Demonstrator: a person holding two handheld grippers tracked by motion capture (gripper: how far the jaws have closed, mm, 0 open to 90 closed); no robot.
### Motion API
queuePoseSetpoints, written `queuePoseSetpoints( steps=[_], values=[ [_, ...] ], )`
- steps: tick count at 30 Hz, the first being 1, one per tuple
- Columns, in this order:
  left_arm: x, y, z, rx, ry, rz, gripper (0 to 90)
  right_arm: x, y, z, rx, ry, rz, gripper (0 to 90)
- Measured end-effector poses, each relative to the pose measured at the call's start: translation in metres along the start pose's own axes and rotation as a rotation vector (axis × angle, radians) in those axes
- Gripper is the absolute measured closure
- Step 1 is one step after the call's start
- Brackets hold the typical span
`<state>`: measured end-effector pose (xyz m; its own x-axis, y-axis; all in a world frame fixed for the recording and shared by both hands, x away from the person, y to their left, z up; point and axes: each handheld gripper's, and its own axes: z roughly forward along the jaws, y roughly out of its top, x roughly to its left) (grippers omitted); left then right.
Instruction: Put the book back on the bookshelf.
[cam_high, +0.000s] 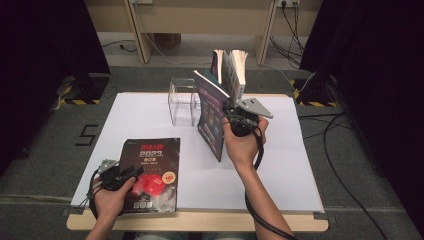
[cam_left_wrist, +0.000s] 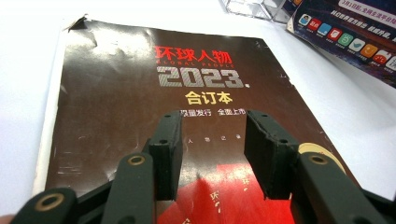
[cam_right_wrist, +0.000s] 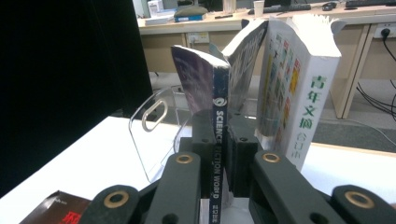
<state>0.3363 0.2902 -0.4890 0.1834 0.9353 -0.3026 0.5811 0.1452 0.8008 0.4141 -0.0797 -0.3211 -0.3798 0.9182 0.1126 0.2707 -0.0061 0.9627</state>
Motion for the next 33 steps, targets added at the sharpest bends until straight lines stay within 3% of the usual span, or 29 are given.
queuePoseSetpoints(
  steps=[8,13,33],
  values=[
    [-0.002,-0.001,0.001,0.0,-0.003,0.0,56.5,-0.005,-0.005,-0.008,0.06,0.002,0.006,82.2],
    [-0.001,0.0,0.0,0.001,0.0,0.003,56.5,-0.01,-0.002,-0.008,0.071,0.004,0.007,79.3],
    [-0.001,0.0,0.0,0.001,-0.004,0.004,56.6,-0.008,0.009,0.011,0.174,0.02,0.019,75.8]
  ],
)
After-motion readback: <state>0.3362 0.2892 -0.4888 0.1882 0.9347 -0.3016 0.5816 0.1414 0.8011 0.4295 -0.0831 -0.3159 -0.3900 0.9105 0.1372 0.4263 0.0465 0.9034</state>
